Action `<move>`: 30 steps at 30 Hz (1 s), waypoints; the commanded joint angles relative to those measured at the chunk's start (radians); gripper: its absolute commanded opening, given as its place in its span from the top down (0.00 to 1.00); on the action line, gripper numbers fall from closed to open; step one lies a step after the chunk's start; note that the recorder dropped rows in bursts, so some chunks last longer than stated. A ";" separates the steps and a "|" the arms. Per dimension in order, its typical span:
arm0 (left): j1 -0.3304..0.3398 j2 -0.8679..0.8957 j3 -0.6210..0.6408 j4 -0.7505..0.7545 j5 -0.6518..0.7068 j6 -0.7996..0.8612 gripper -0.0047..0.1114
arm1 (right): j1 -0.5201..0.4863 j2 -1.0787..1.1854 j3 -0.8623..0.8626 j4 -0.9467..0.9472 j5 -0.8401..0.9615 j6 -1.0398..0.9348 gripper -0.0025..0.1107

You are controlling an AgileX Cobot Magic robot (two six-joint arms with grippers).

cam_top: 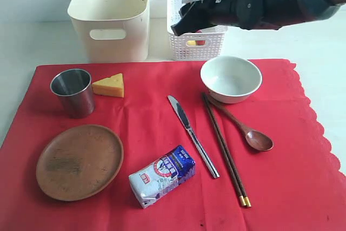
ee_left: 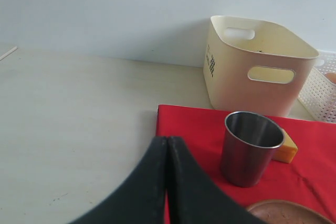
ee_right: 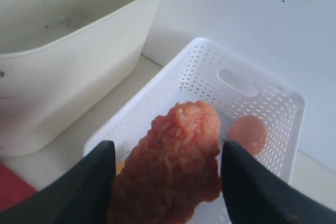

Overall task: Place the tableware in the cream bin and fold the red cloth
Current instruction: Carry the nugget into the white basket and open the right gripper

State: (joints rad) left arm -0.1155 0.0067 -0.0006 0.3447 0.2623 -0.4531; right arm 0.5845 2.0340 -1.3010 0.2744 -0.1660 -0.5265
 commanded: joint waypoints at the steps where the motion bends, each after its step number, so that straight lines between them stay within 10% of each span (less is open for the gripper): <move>1: 0.001 -0.007 0.001 0.002 -0.006 0.005 0.95 | -0.019 0.062 -0.086 0.015 0.014 0.006 0.98; 12: 0.001 -0.007 0.001 0.002 -0.006 0.005 0.95 | -0.128 0.183 -0.301 0.066 0.313 0.040 0.98; 30: 0.001 -0.007 0.001 0.002 -0.006 0.005 0.95 | -0.160 0.224 -0.315 0.064 0.298 0.109 0.97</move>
State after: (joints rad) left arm -0.1155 0.0067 -0.0006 0.3447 0.2623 -0.4531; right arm 0.4265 2.2568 -1.6094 0.3409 0.1512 -0.4240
